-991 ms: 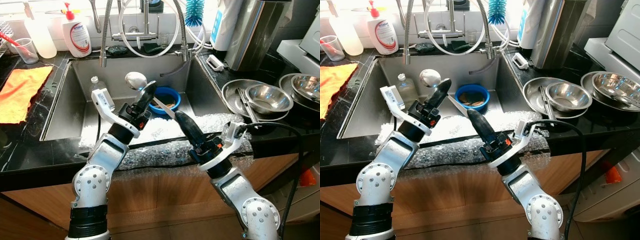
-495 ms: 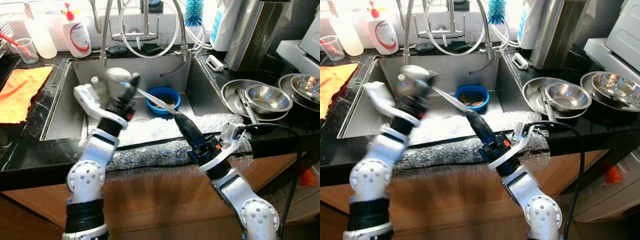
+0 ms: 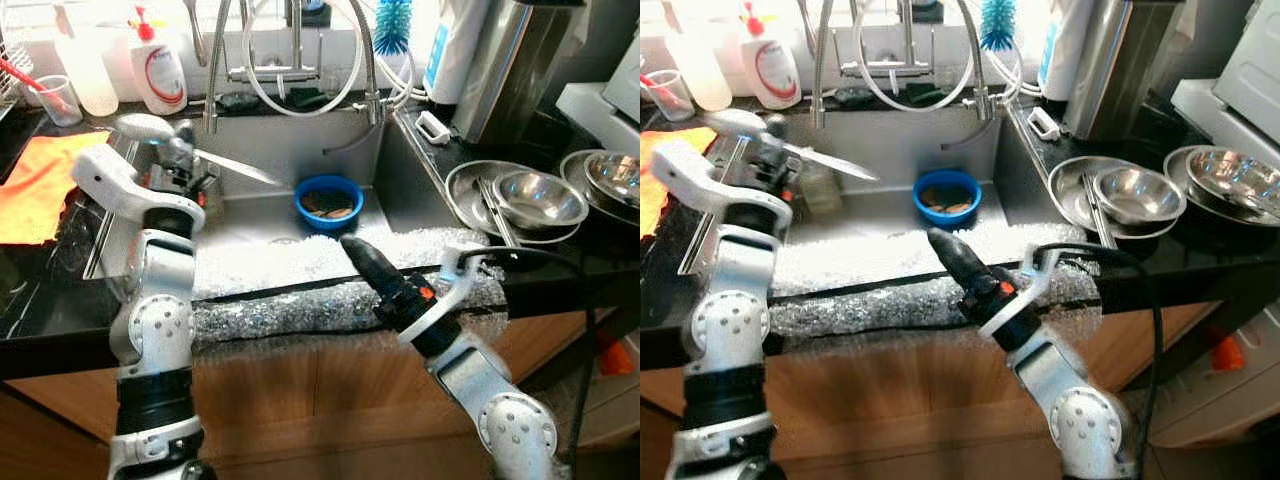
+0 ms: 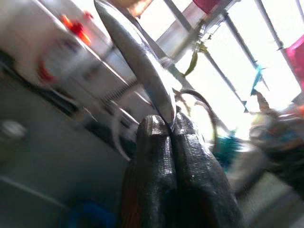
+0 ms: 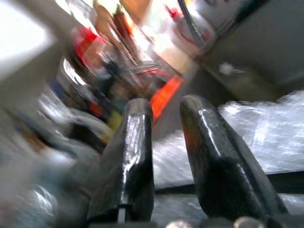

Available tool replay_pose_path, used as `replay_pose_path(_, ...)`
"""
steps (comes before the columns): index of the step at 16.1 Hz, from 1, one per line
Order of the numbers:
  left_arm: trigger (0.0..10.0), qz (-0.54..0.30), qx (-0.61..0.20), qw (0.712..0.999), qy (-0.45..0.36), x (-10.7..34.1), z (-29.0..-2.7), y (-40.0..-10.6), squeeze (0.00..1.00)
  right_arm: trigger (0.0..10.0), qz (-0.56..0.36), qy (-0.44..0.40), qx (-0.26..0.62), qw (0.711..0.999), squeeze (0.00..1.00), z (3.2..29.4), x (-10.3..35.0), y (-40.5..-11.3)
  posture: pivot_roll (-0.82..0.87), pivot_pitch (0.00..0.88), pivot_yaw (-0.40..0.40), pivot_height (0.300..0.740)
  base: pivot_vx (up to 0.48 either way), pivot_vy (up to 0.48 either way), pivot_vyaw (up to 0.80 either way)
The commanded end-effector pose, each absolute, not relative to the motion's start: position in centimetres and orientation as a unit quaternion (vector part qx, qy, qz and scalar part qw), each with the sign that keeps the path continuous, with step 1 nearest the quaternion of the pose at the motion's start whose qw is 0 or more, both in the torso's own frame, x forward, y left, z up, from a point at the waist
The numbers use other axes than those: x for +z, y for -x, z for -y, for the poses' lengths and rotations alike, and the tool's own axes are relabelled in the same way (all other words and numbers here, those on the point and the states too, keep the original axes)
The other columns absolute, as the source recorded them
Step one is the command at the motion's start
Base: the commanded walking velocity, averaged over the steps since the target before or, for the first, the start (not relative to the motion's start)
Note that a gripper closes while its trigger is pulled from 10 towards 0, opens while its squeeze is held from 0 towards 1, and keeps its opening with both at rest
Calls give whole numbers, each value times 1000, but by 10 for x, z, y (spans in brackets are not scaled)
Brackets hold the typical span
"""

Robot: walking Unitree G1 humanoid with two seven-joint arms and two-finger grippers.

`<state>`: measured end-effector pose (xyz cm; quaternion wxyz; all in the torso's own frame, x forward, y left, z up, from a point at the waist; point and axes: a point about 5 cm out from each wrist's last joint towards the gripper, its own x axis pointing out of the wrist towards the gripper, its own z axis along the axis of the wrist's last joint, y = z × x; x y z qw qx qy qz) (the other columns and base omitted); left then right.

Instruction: Kitchen organization

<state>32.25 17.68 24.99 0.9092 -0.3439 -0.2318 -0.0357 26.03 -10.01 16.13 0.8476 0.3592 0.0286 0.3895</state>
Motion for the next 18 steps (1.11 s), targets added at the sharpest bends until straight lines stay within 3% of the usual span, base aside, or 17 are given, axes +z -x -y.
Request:
replay_pose_path(1, 10000, 240, -18, 921, 307, 253, -176, -325, 0, 10000, -14, -299, 393, 870, 0, 98, 167, -261, -30, 28, -17, 740, 0, 0, 0)
replay_pose_path(2, 10000, 243, -1, 938, 245, 250, -175, -326, 0, 10000, -5, -280, 396, 874, 0, 97, 171, -260, -33, 30, -15, 740, 0, 0, 0)
replay_pose_path(3, 10000, 247, 7, 939, 237, 250, -175, -327, 0, 10000, 11, -247, 384, 890, 0, 96, 175, -261, -34, 29, -16, 740, 0, 0, 0)
replay_pose_path(5, 10000, 256, 13, 951, 173, 250, -171, -332, 0, 10000, 81, -89, 303, 945, 0, 96, 181, -270, -33, 32, -11, 740, 0, 0, 0)
replay_pose_path(8, 10000, 249, -1, 965, 82, 242, -159, -339, 0, 10000, 136, 19, 228, 964, 0, 100, 179, -271, -29, 31, -7, 740, 0, 0, 0)
replay_pose_path(12, 10000, 244, 0, 970, -17, 233, -155, -349, 0, 10000, 149, 54, 102, 982, 0, 129, 165, -271, -27, 32, -4, 740, 0, 0, 0)
replay_pose_path(18, 10000, 186, -17, 978, -96, 214, -144, -373, 0, 10000, 145, 79, 80, 983, 0, 131, 151, -266, -38, 29, 4, 740, 0, 0, 0)
